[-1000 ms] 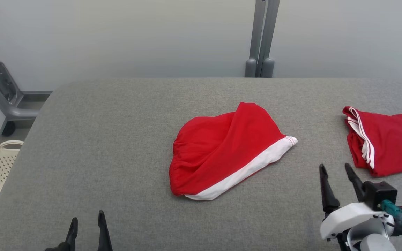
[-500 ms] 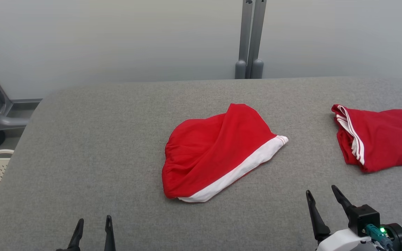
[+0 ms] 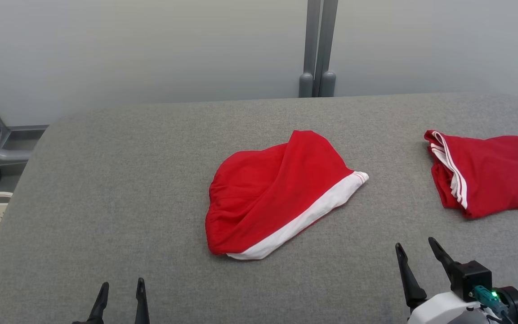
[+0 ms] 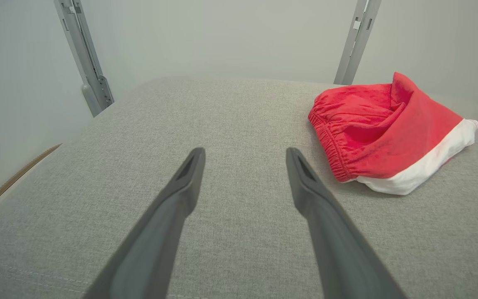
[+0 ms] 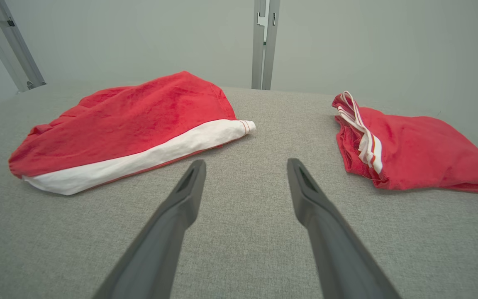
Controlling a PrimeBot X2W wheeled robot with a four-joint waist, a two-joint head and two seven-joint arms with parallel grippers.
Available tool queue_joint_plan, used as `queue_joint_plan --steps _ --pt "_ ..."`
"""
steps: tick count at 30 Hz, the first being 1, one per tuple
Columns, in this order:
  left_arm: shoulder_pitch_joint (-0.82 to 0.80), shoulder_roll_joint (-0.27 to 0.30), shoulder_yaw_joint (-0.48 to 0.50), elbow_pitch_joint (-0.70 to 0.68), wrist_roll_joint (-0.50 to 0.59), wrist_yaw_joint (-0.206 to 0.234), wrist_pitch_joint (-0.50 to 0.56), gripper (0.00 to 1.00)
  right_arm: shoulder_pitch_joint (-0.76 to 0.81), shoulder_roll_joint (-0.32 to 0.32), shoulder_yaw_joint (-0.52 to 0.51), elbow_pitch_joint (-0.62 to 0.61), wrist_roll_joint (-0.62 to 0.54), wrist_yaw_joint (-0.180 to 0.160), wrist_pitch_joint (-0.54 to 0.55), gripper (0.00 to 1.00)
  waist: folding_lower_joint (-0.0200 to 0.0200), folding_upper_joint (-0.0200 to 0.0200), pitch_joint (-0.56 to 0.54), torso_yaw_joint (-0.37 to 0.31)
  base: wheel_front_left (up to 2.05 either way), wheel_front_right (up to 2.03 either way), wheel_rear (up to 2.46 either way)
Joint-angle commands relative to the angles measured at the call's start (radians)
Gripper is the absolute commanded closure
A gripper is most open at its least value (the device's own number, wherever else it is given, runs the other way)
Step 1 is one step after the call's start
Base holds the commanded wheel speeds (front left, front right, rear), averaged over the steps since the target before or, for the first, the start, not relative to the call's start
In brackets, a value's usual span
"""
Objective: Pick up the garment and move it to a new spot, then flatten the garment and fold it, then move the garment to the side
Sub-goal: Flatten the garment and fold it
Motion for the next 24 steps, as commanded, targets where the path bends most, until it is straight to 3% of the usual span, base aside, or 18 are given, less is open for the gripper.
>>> queue_joint_plan --steps 1,9,17,24 --pt "-0.006 0.0 0.003 0.004 0.007 -0.006 0.0 0.0 -0.009 -0.002 -0.003 -0.003 0.006 0.0 0.005 0.0 0.0 0.0 0.001 0.002 0.0 0.0 0.0" --pt "-0.058 0.008 -0.072 0.113 0.023 -0.066 0.002 0.0 -0.081 -0.006 0.05 0.03 -0.021 0.0 0.087 0.0 0.0 0.0 0.018 0.004 0.0 0.0 0.0" --pt "-0.224 0.01 -0.208 0.29 0.069 -0.101 0.047 0.0 -0.262 -0.096 0.112 0.146 0.019 0.0 0.238 0.0 0.0 0.0 0.062 0.008 0.0 0.0 0.0" --pt "-0.381 0.007 -0.303 0.427 0.077 -0.112 0.093 0.0 -0.446 -0.159 0.168 0.27 0.077 0.0 0.292 0.0 0.0 0.0 0.144 0.019 0.0 0.0 0.0"
